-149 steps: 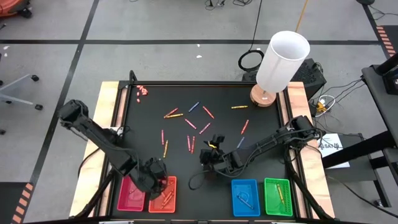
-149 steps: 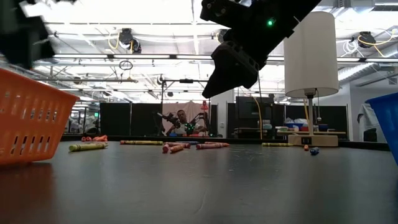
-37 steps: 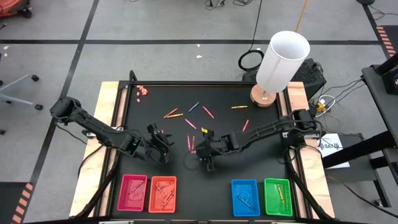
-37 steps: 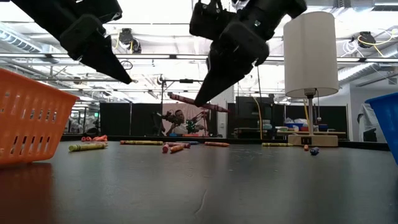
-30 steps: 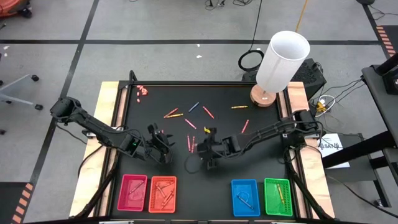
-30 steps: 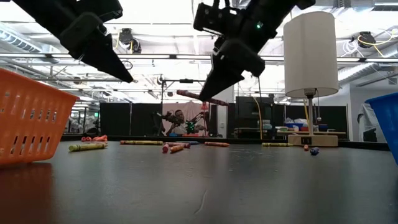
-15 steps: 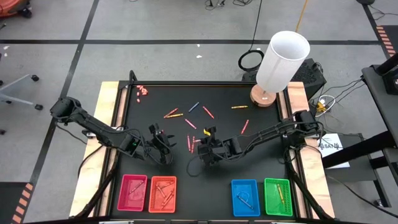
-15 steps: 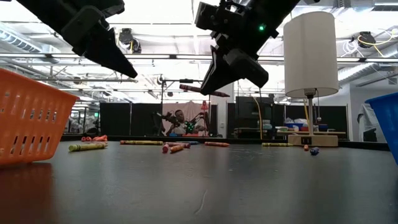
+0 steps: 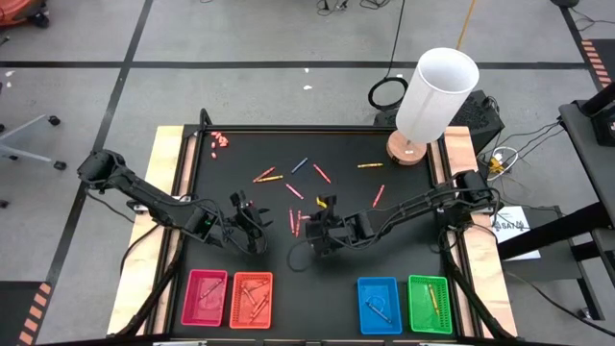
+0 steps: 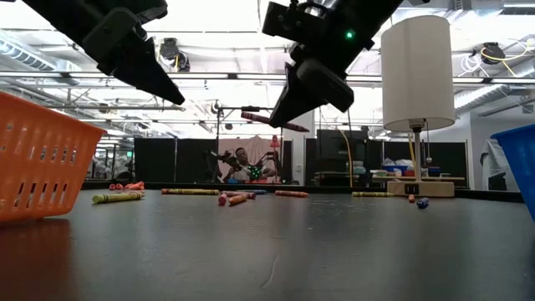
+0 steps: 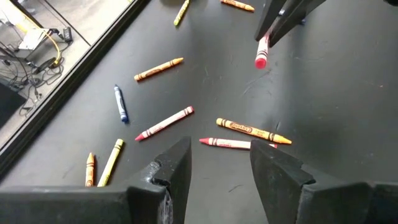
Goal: Sort crayons
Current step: Put the red crayon into the red bin
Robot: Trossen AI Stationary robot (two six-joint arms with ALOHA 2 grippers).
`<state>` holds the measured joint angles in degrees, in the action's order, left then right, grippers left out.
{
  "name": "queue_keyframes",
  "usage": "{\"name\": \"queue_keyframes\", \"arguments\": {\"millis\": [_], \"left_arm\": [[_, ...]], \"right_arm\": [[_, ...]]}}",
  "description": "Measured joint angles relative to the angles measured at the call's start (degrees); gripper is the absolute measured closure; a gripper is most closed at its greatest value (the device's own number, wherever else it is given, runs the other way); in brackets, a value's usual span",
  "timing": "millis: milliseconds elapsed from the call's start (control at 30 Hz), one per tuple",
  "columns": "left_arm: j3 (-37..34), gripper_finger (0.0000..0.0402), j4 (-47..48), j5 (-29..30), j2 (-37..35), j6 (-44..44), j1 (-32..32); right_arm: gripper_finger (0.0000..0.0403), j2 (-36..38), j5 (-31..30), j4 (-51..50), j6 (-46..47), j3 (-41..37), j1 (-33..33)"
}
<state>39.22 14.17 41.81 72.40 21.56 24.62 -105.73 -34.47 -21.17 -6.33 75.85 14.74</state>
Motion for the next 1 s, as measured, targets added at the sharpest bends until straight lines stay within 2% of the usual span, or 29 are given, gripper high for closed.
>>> {"name": "queue_keyframes", "arguments": {"millis": [400,633,733,867,1000], "left_arm": [[0.00,0.0240,-0.02,-0.01,0.00,0.02,0.00],[0.00,0.0240,-0.24,-0.01,0.00,0.02,0.00],[0.00,0.0240,-0.37,-0.01,0.00,0.02,0.00],[0.00,0.0240,-0.72,-0.83,0.02,-0.26,0.00],[-3.04,0.0240,-12.28,-8.57,0.28,-9.23,0.59]], "right_arm": [[0.0397,0.00,0.76,-0.04,18.75,0.00,0.00],[0.0397,0.02,9.26,0.10,31.29,0.00,-0.04],[0.0396,0.02,12.05,0.17,32.84,0.00,0.00],[0.0396,0.02,12.36,0.37,32.63,0.01,-0.01],[0.0396,0.02,12.30,0.70,31.75,0.00,-0.06]]}}
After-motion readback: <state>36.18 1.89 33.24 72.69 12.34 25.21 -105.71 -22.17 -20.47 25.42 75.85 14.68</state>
